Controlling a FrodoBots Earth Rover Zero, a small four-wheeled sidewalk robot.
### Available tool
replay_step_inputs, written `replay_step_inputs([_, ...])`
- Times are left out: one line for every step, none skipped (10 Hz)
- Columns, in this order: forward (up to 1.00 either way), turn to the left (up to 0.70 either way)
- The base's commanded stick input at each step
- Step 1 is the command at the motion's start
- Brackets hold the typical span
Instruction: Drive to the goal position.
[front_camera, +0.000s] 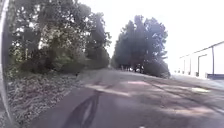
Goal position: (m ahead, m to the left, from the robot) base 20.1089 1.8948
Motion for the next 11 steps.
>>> replay_step_inputs([0.70, 0.00])
replay_step_inputs([0.70, 0.00])
replay_step_inputs([0.70, 0.00])
replay_step_inputs([0.70, 0.00])
replay_step_inputs([0.70, 0.00])
replay_step_inputs([0.70, 0.00])
replay_step_inputs([0.70, 0.00])
replay_step_inputs([0.70, 0.00])
replay_step_inputs([0.70, 0.00])
replay_step_inputs([0.70, 0.00])
replay_step_inputs([0.70, 0.00])
